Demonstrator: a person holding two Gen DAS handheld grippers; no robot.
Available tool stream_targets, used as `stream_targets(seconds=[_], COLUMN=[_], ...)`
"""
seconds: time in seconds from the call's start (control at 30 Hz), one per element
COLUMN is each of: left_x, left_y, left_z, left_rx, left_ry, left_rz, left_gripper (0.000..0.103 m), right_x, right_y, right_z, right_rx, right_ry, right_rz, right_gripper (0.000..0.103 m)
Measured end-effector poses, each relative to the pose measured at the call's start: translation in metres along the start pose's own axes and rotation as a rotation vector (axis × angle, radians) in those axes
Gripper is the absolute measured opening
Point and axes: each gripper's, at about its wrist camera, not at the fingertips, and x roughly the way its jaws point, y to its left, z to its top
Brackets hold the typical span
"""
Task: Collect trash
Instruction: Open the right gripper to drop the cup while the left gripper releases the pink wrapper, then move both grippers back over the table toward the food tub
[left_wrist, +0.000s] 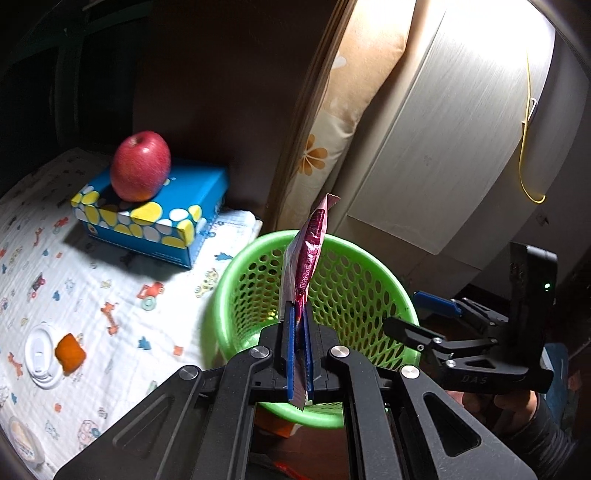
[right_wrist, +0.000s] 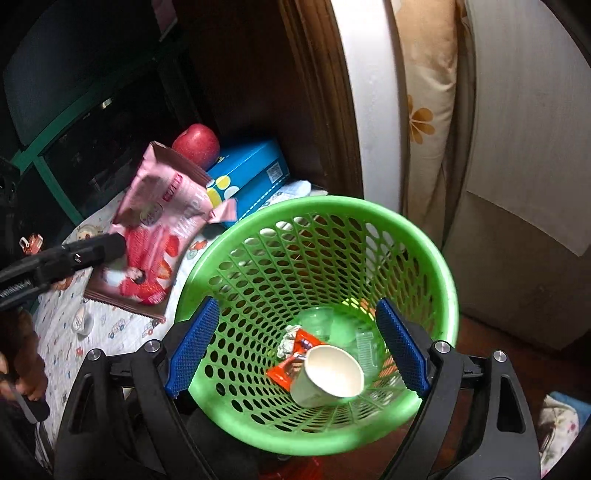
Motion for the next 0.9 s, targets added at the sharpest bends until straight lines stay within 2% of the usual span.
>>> stream_targets(seconds=[0.4, 0.57, 0.63, 0.7, 0.8, 0.9], left_x=[0.040, 0.046, 0.043, 0.036, 0.024, 0.010], left_y=[-0.015, -0.011, -0.009, -0.007, 0.003, 0.015], left_z=[-0.012, -0.017, -0.019, -0.022, -0.026, -0.030], left_rx=[0.001, -0.006, -0.004, 0.002, -0.018, -0.040], left_ry=[0.079, 0.086, 0.076, 0.054, 0.029, 0.001], left_rz=[-0.019, -0.008, 0.016, 0.035, 0.070, 0.096], left_gripper=[0.007, 0.029, 0.049, 0.053, 0.069, 0.074], right_x=[-0.013, -0.015, -0.016, -0.016, -0.015, -0.013], right_y=[-0.020, -0.018, -0.016, -0.013, -0.006, 0.004], right_z=[-0.004, -0.004, -0.004, -0.004, -0.003, -0.001], right_rx=[0.055, 0.051, 0.046, 0.039, 0.024, 0.007], right_ry=[-0.021, -0.026, -0.028, -0.030, -0.032, -0.031], right_rz=[-0.003, -0.001, 0.001, 0.006, 0.015, 0.028], right_gripper=[0.088, 0.088, 0.088, 0.088, 0.088, 0.088])
